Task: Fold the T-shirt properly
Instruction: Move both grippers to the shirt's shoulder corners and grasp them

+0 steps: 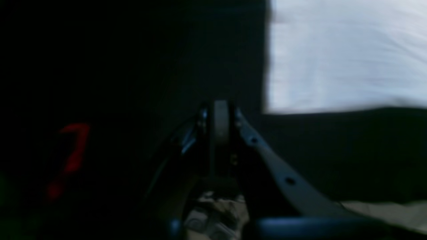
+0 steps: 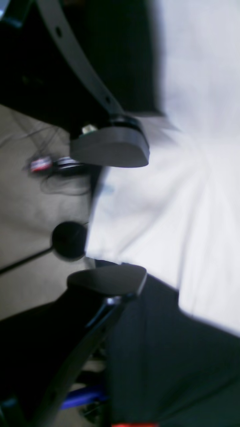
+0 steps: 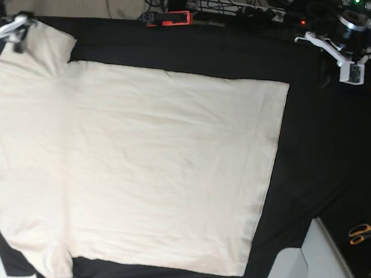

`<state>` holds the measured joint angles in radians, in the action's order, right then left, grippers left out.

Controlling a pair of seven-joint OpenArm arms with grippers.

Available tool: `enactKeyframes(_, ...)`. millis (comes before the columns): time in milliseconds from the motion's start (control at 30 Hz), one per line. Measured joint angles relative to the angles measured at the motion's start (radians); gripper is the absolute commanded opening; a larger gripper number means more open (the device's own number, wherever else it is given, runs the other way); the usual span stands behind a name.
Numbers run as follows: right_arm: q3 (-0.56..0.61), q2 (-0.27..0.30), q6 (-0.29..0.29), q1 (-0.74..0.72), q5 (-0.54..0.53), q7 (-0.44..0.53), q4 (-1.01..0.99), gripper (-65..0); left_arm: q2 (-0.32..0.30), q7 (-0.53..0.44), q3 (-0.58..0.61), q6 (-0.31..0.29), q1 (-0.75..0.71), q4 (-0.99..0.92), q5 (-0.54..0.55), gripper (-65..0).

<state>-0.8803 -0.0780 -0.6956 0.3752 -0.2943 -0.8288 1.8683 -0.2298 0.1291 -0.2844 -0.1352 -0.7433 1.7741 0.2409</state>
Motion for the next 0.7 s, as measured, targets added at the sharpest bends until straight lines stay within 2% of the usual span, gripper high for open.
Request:
enactKeyframes(67,-0.089,0.006,0.004,-0.075,0.011,-0.080,-0.065,-21.8,0.010,0.014,0.000,-0.025,0.017,0.000,0.000,-61.7)
enactKeyframes(167,-0.158,0.047,-0.007,-0.136,0.001,-0.114,-0.200,-21.8,0.011,0.015,-0.001,-0.031,0.017,0.000,0.000,-61.7)
enactKeyframes(367,-0.205,0.151,0.004,-0.169,0.005,-0.089,-0.451,-21.8,0.011,0.018,-0.002,-0.034,0.027,-0.005,0.000,-61.9)
enactKeyframes(467,-0.199,0.158,0.002,-0.175,0.002,-0.038,-0.546,-21.8,0.011,0.014,-0.002,-0.030,0.032,-0.014,0.000,-63.7)
enactKeyframes(700,-0.192,0.174,0.005,-0.185,0.002,-0.023,-0.608,-21.8,0.011,0.014,-0.002,-0.031,0.058,-0.034,0.000,-65.0)
